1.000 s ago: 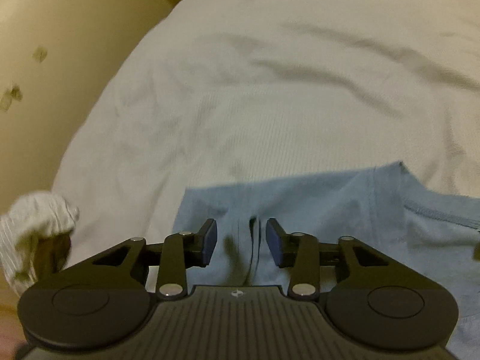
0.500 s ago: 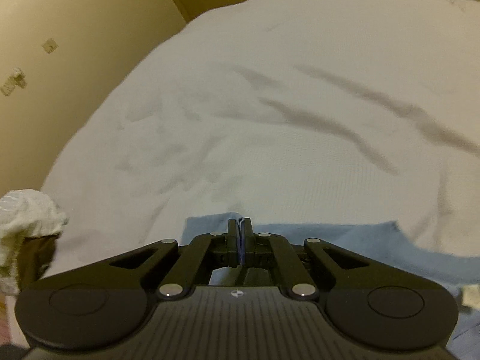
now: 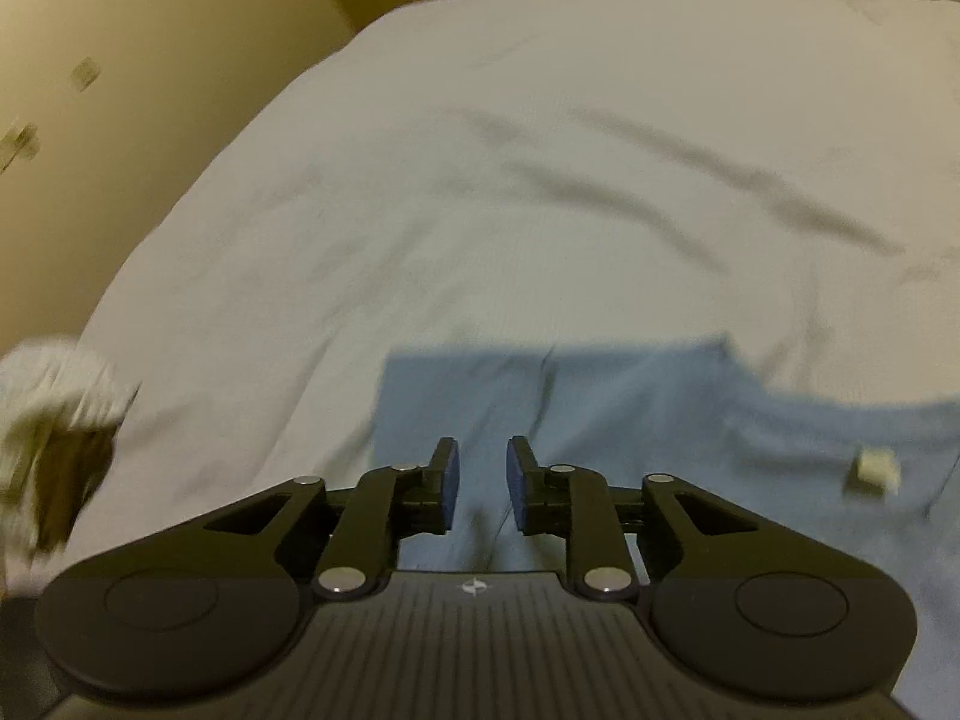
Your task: Fold clothes
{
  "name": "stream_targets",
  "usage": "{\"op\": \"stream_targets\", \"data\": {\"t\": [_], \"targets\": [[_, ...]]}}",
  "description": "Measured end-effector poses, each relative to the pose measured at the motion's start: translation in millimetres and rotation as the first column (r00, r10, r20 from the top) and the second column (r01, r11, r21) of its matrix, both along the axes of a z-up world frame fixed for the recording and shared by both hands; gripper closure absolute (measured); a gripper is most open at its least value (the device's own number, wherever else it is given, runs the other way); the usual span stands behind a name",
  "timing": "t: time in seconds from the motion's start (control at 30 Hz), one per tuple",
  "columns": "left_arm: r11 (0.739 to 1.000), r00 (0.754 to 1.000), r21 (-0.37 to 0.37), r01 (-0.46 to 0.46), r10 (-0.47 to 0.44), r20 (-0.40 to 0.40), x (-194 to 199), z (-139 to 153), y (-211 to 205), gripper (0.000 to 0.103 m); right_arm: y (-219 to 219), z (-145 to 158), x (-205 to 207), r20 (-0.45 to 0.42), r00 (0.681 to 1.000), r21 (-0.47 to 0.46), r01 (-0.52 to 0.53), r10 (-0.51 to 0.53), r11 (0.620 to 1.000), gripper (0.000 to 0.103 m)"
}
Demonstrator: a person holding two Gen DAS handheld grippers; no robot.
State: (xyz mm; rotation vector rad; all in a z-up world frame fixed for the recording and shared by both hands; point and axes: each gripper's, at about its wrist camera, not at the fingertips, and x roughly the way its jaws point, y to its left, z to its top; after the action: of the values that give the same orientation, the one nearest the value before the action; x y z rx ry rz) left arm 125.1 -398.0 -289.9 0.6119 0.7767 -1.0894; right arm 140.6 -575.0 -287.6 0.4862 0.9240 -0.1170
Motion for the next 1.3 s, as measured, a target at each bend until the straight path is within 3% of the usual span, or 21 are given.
{"op": "stream_targets", "data": {"t": [0.1, 0.23, 0.3, 0.43, 0.63, 0.77, 0.93, 1.1, 1.17, 1.23, 1.3], "targets": [[0.999, 0.999, 0.008, -0.047, 0.047, -0.026, 10, -5, -2, 0.076, 20, -8, -15, -0.041, 0.998, 0.004, -0.044, 0.044, 0.999, 0.074], [0.994, 0.992, 0.02, -0.11, 0.111, -0.06, 22, -11, -4, 0.075, 26, -18, -29, -0.08, 0.997, 0.062, 0.004, 0.001, 0.998, 0.074], [0.99, 0.987, 0.027, -0.141, 0.142, -0.077, 29, -14, -6, 0.087, 28, -18, -28, -0.08, 0.997, 0.063, 0.003, 0.002, 0.998, 0.074], [0.981, 0.975, 0.039, -0.19, 0.193, -0.106, 39, -19, -6, 0.09, 27, -20, -17, -0.067, 0.998, 0.055, -0.012, 0.015, 0.998, 0.074], [0.982, 0.974, 0.034, -0.187, 0.19, -0.126, 39, -22, 0, 0.091, 32, -18, 14, -0.034, 0.995, 0.016, -0.088, 0.089, 0.996, 0.074], [0.983, 0.974, 0.029, -0.181, 0.183, -0.136, 40, -24, 2, 0.091, 29, -45, 49, -0.112, 0.977, 0.047, -0.18, 0.184, 0.983, 0.074], [0.986, 0.977, 0.019, -0.167, 0.168, -0.129, 36, -28, 5, 0.091, 5, -47, 83, -0.053, 0.99, -0.007, -0.13, 0.13, 0.991, 0.076], [0.987, 0.98, 0.006, -0.161, 0.16, -0.121, 35, -20, 11, 0.09, -2, -27, 83, -0.001, 0.994, -0.021, -0.107, 0.107, 0.994, 0.073], [0.988, 0.986, -0.026, -0.149, 0.147, -0.077, 33, -11, 14, 0.09, 0, -22, 81, 0.009, 0.992, -0.013, -0.125, 0.125, 0.992, 0.073], [0.992, 0.992, -0.045, -0.12, 0.118, -0.043, 30, -5, 13, 0.09, 7, -33, 82, -0.042, 0.98, -0.016, -0.195, 0.194, 0.981, 0.074], [0.995, 0.995, -0.036, -0.093, 0.092, -0.036, 30, -7, 8, 0.09, 5, -42, 81, -0.08, 0.982, -0.03, -0.175, 0.172, 0.984, 0.077]]}}
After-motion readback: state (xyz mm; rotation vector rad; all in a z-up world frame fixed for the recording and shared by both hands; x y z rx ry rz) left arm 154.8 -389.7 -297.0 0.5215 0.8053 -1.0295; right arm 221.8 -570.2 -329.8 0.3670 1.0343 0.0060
